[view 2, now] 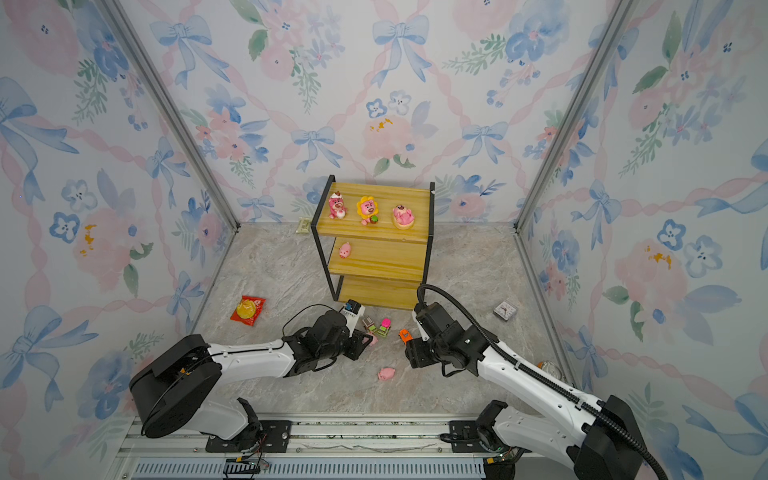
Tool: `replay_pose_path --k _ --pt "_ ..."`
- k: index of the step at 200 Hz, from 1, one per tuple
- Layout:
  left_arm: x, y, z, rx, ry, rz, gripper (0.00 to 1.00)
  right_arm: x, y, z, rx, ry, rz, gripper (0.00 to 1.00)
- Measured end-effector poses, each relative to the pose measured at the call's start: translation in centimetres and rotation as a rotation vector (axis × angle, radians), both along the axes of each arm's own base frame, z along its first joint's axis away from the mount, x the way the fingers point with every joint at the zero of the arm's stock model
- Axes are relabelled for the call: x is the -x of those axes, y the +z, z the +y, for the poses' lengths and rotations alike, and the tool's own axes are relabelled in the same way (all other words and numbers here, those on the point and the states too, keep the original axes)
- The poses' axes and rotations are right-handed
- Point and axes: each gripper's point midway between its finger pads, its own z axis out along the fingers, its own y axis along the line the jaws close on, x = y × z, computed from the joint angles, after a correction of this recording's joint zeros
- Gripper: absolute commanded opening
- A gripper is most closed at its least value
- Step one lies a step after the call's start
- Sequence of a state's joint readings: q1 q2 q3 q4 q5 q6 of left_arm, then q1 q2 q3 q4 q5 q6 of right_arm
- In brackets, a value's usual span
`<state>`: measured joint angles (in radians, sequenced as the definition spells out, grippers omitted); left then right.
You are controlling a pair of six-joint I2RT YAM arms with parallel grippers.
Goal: Place and organize the plastic toys onto the shelf
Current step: 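Lift the held pig with the left gripper toward the middle shelf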
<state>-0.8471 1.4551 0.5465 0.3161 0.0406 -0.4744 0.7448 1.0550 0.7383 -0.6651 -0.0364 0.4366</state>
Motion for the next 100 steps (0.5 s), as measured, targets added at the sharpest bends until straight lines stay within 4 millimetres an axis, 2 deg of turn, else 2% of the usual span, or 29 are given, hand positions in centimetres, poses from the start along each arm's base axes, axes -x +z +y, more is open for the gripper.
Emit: replay_pose_path --k 21,46,63,100 --pt "0.5 1.3 -0.2 -0.005 -0.019 -0.066 0.31 0.1 0.2 -0.4 0.003 -0.010 -0.004 0.70" --pt "0.9 4.0 -0.5 0.014 -0.034 -0.176 0.31 -0.1 1.2 -1.2 -0.017 -0.032 -0.032 0.70" --pt "0.6 5.6 0.1 0.029 -0.011 -0.239 0.31 -0.3 2.0 -1.7 -0.037 -0.053 -0.056 0.70" --pt "0.1 7.2 1.3 0.035 0.038 -0.331 0.32 -0.1 2.5 -2.5 -0.041 -0.071 -0.065 0.70"
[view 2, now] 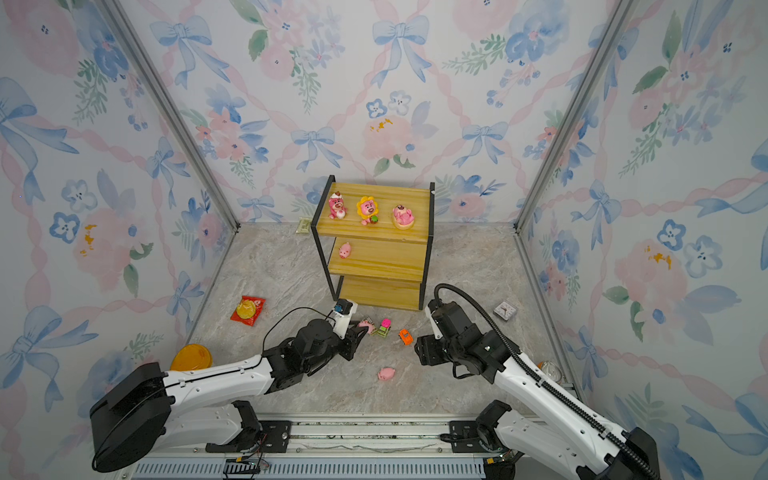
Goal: Place and organize the plastic toys onto the shelf
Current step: 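Lift the held pig with the left gripper toward the middle shelf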
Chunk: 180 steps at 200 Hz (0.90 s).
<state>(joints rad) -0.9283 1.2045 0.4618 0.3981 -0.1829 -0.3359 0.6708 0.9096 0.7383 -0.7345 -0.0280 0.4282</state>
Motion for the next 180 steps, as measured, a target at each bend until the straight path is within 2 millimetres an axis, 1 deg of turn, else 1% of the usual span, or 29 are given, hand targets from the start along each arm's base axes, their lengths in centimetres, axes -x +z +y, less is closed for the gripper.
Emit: replay_pose_path --k 20,41,76,96,135,180 --pt "-0.5 1.0 0.3 0.001 0.021 -0.060 0.32 0.1 0.2 -0.2 -0.004 -0.004 -0.004 0.70" --pt "-1.2 2.3 0.3 -0.001 0.031 -0.130 0.32 0.1 0.9 -0.4 -0.018 -0.008 -0.025 0.70" --pt "-2.6 4.7 -0.9 -0.011 0.026 -0.249 0.32 -0.5 2.8 -1.3 -0.043 -0.050 -0.081 0.70" --pt "-3.2 6.0 -1.6 -0.012 0.022 -0.311 0.33 -0.5 3.4 -2.0 -0.050 -0.074 -0.103 0.70" --pt "-4.0 8.2 -2.7 -0.004 0.015 -0.396 0.33 -0.3 3.8 -3.1 -0.048 -0.107 -0.119 0.71" --pt "-4.2 10.2 -2.9 0.012 0.021 -0.478 0.33 -0.2 4.0 -3.8 -0.048 -0.128 -0.122 0.71"
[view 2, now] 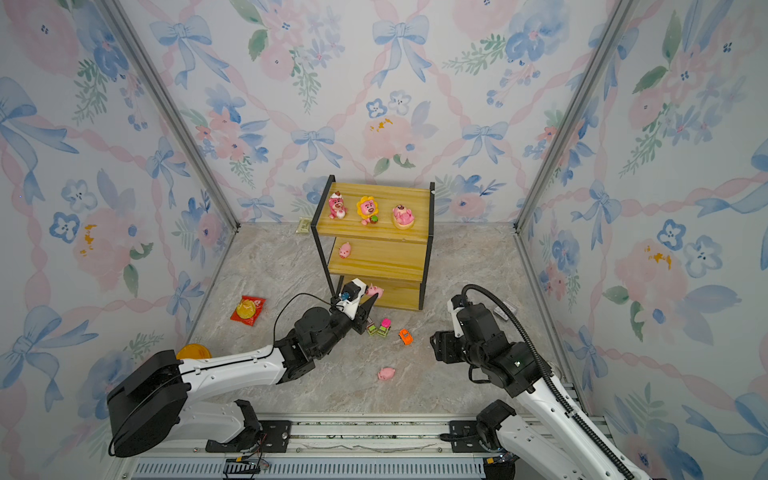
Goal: Place and organize the plastic toys onto the shelf
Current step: 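Lift the held pig with the left gripper toward the middle shelf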
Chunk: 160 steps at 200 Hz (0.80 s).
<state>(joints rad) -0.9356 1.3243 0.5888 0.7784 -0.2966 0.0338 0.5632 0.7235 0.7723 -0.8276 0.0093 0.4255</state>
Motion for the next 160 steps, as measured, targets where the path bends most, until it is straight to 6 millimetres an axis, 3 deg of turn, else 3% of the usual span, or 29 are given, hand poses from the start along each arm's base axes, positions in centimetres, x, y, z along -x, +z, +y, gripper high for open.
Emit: replay_pose_path --k 47,119,160 --pt "-1.1 1.3 -0.2 -0.012 0.050 -0.068 0.33 0.1 0.4 -0.2 -0.008 -0.004 -0.017 0.71" --pt "-3.9 0.9 -1.0 -0.111 0.188 -0.142 0.34 0.2 0.5 -0.4 -0.009 -0.010 -0.020 0.71" --pt "-5.4 1.7 -1.3 -0.097 0.262 -0.175 0.34 0.1 0.5 -0.6 -0.007 -0.019 -0.021 0.71"
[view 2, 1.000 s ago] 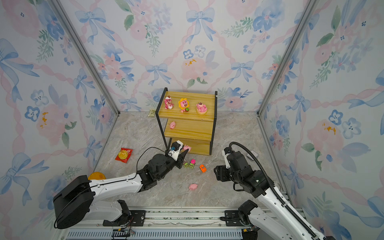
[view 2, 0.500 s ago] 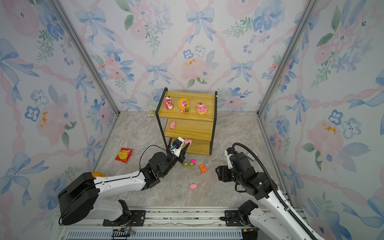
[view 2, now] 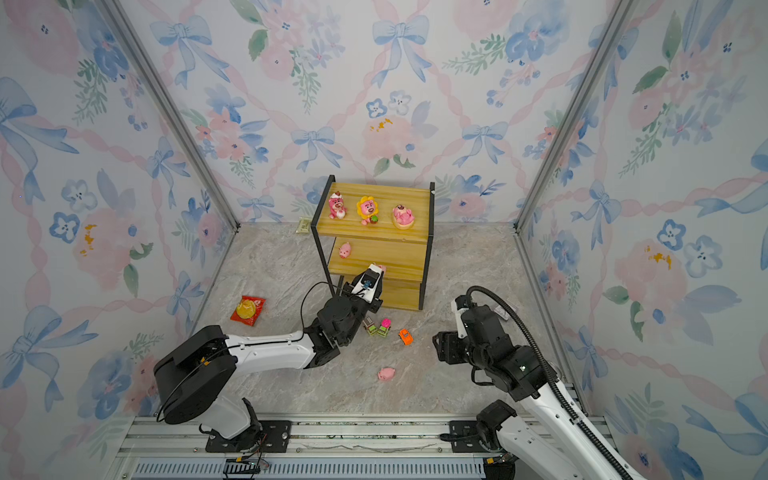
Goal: Place and organize the plastic toys onto the shelf
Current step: 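Lift the held pig with the left gripper toward the middle shelf, then lower the pig onto the middle shelf and open the left gripper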
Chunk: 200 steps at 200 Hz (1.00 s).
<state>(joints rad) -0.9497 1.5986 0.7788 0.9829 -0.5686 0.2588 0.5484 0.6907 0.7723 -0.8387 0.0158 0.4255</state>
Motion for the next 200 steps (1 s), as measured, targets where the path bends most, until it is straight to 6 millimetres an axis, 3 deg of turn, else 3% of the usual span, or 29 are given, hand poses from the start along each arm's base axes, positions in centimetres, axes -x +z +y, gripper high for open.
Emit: replay_pose_path --k 125,200 --pt "-2.2 -0.7 -1.2 -0.032 0.100 -0.026 0.35 -0.3 0.4 -0.7 -0.012 -0.035 -0.015 0.71" --pt "-2.9 -0.8 0.3 -0.060 0.228 -0.026 0.37 -0.3 0.5 -0.8 -0.017 -0.038 -0.019 0.71"
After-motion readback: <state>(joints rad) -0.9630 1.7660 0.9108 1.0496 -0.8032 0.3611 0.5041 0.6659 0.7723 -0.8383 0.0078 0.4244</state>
